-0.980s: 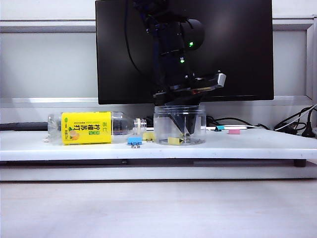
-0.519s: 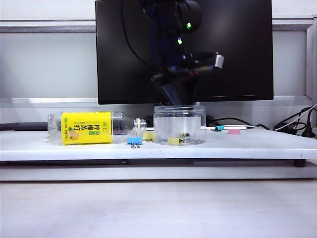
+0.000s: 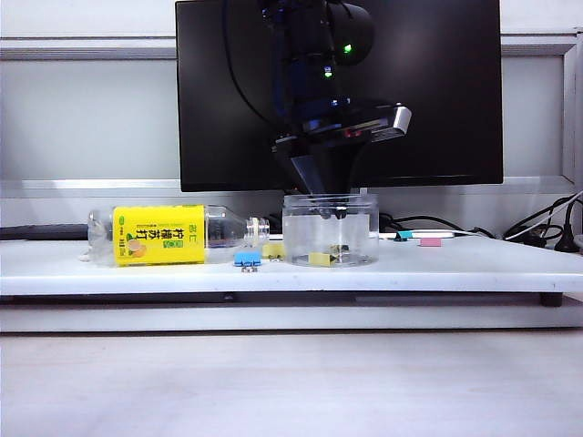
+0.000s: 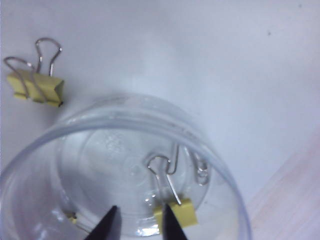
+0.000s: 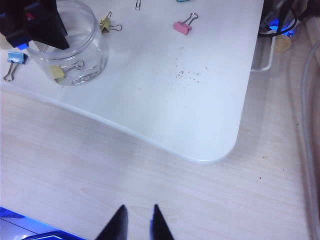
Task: Take the clips out of the round transparent plastic box and place them on the table.
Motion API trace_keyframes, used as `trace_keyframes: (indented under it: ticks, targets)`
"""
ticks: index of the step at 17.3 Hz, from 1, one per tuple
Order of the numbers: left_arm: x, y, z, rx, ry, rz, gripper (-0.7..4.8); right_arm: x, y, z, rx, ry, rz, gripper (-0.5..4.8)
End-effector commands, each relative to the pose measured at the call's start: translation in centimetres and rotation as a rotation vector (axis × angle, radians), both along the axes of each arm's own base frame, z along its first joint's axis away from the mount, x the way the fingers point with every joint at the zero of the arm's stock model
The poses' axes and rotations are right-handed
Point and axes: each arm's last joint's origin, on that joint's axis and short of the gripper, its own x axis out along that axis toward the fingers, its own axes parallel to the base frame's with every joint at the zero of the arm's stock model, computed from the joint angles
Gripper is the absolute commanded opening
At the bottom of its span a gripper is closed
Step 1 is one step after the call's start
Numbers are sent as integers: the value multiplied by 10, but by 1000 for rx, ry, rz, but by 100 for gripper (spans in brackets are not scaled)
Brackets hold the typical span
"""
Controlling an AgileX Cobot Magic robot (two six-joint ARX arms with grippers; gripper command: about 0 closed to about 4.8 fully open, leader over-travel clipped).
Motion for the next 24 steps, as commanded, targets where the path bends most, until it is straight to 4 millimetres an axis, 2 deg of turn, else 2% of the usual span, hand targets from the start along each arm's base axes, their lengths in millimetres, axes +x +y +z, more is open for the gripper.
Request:
trace_keyframes:
  ticks: [1, 5, 13, 20, 24]
  targets:
    - [0, 1, 1, 2, -1, 4, 121, 0, 1, 2, 22, -12, 23, 71]
    - [0, 1, 1, 1, 1, 3, 121, 0, 1, 2, 22, -12, 22, 71]
    - [2, -1, -13, 14, 41, -7, 121, 0, 1, 2, 22, -12, 22, 71]
    - [3, -1, -15, 15, 44, -14, 121, 0, 1, 2, 22, -12, 22, 71]
    - [5, -3, -24, 27, 59, -14, 121, 0, 1, 2, 21, -11, 22, 71]
